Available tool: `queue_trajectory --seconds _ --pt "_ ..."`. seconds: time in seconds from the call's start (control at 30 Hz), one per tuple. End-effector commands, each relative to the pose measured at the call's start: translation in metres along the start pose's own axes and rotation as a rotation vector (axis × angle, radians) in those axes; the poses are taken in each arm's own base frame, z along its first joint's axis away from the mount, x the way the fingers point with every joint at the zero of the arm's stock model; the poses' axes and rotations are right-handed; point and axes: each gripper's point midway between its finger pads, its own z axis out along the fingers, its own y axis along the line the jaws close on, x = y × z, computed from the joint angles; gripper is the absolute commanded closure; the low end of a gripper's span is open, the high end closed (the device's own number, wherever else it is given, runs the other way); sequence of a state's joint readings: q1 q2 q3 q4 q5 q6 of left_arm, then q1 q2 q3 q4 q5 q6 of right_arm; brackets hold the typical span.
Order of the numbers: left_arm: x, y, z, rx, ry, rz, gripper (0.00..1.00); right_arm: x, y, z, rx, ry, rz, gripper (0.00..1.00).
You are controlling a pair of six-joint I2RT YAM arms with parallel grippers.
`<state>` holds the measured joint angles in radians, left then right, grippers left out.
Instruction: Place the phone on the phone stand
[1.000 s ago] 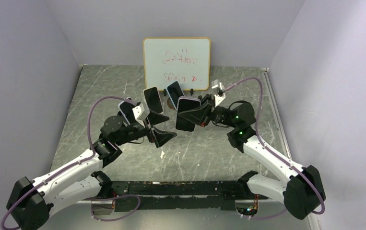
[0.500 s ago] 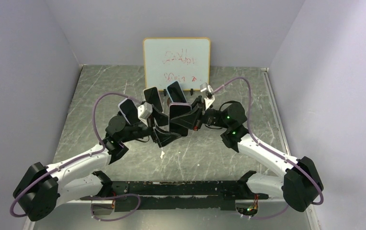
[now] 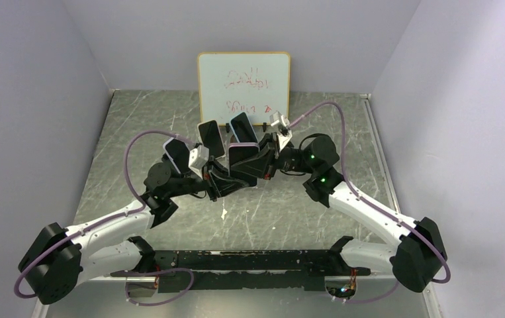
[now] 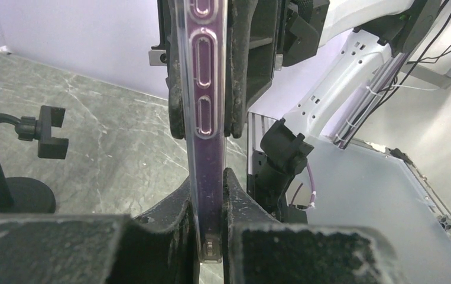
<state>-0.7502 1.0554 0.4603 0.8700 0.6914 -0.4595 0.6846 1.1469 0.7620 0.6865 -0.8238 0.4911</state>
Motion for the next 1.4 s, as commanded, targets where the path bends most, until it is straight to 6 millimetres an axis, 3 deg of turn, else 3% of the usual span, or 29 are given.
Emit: queue_trajectory --seconds 0.0,0.03,0.07,0.1,0.13,0.2,0.3,0.37,0.67,0.87,0.97,1.17,1.37 --pt "0.005 -0.004 0.000 0.016 0.033 0.039 0.95 -0.015 -0.013 0.007 0.071 -0.007 -0.099 1.00" --pt "0.005 -0.004 0.000 0.016 0.035 0.042 0.95 -0.014 -0.013 0.007 0.069 0.001 -0.097 0.99" --pt "0.005 -0.004 0.000 0.014 0.036 0.047 0.95 -0.013 -0.012 0.008 0.060 0.023 -0.099 0.77" --pt "0.004 -0.004 -0.001 0.013 0.036 0.051 0.95 -0.009 -0.011 0.009 0.042 0.056 -0.103 0.39" --pt "0.004 -0.004 -0.001 0.011 0.038 0.054 0.95 -0.006 -0.009 0.010 0.028 0.080 -0.102 0.23" --pt "0.002 -0.004 -0.001 0.008 0.039 0.063 0.95 0.001 -0.006 0.009 0.002 0.105 -0.111 0.05" --pt "0.000 -0.003 -0.001 0.002 0.034 0.071 0.95 0.005 -0.005 0.007 -0.004 0.115 -0.126 0.00" --pt "-0.003 -0.003 0.000 -0.004 0.028 0.077 0.95 0.009 -0.006 0.007 -0.001 0.129 -0.128 0.00" --pt "-0.005 -0.002 0.001 -0.003 0.025 0.081 0.95 0.017 -0.012 0.006 0.020 0.147 -0.110 0.52" --pt "0.000 -0.002 -0.001 -0.009 0.026 0.072 0.95 0.004 -0.006 0.005 0.025 0.120 -0.132 0.55" --pt "0.001 -0.001 -0.002 -0.010 0.027 0.069 0.95 -0.004 -0.004 0.004 0.034 0.089 -0.142 0.68" --pt "0.003 -0.001 -0.003 -0.011 0.032 0.067 0.95 -0.013 0.000 0.006 0.010 0.071 -0.151 0.76" --pt "0.002 -0.001 -0.005 -0.020 0.029 0.076 0.95 -0.025 0.007 0.001 0.001 0.066 -0.175 0.97"
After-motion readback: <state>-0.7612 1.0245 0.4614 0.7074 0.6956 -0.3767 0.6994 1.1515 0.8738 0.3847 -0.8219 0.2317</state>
